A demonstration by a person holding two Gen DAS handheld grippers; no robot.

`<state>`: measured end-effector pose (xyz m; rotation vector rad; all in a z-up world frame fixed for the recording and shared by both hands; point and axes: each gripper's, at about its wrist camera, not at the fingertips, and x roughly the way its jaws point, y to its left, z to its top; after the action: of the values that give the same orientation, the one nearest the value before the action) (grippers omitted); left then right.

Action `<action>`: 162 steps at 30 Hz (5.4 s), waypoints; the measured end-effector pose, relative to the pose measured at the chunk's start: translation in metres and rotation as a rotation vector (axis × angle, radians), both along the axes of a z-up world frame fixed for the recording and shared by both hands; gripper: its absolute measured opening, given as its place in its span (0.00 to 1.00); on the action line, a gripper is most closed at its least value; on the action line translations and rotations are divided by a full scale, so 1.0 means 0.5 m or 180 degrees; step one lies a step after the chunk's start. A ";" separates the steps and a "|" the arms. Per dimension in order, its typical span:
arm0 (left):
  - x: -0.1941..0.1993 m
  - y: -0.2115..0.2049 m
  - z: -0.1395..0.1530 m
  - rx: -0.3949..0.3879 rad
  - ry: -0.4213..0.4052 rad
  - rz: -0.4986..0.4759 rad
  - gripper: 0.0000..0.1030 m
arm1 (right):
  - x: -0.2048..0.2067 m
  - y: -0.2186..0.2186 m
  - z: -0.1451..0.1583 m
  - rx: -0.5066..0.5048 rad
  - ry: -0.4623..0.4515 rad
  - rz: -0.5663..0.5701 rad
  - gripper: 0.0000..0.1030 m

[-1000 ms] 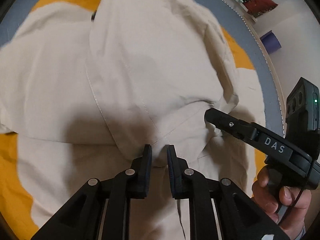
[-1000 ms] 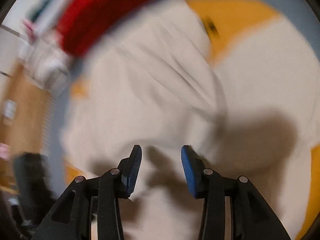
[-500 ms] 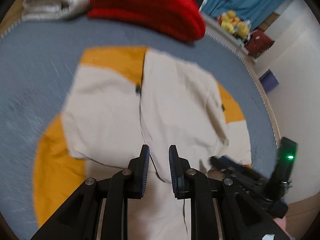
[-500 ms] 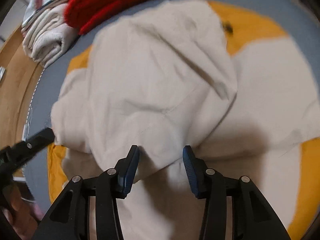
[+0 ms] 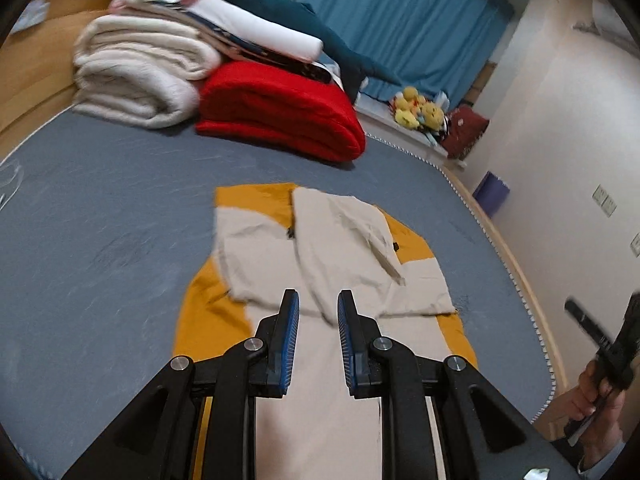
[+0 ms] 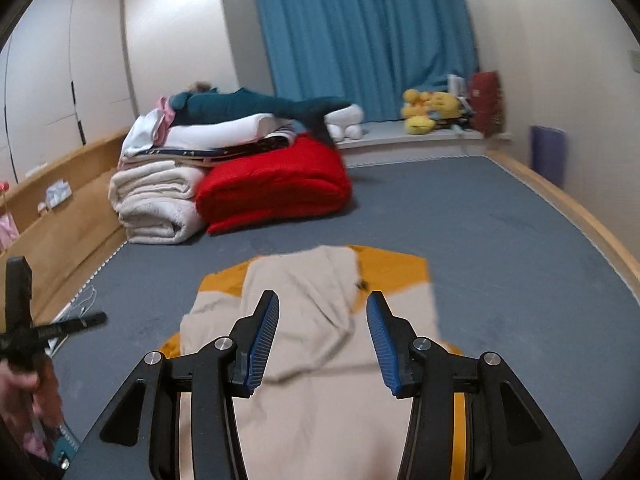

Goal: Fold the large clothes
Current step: 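Grasp the jacket hem with both tools side by side, then lift the hem with both tools and fold it toward the hood, then lay the folded hem down and open both tools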

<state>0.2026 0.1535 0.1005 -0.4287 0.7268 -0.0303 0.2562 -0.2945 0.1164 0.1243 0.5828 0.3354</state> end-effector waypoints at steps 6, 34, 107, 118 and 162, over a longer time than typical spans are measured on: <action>-0.214 0.063 -0.107 0.0008 0.0391 0.0285 0.17 | -0.170 -0.190 -0.063 -0.0135 0.0295 -0.0312 0.45; -0.170 0.109 -0.462 -0.0334 0.2342 0.0292 0.05 | -0.164 -0.268 -0.535 -0.0300 0.2783 -0.0497 0.44; -0.266 0.004 -0.145 0.0091 0.1170 -0.0527 0.00 | -0.241 -0.314 -0.179 0.0165 0.1622 -0.0157 0.01; -0.450 0.012 0.004 -0.0123 0.0928 -0.0830 0.00 | -0.489 -0.443 0.006 0.0316 0.1308 -0.0256 0.01; 0.025 0.184 -0.341 -0.1001 0.1381 0.0264 0.35 | 0.217 -0.349 -0.339 0.0401 0.1788 -0.0725 0.23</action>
<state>0.2153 0.2454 -0.0697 -0.7798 1.1368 0.0280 0.3644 -0.4690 -0.0533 0.4110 1.0925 0.1101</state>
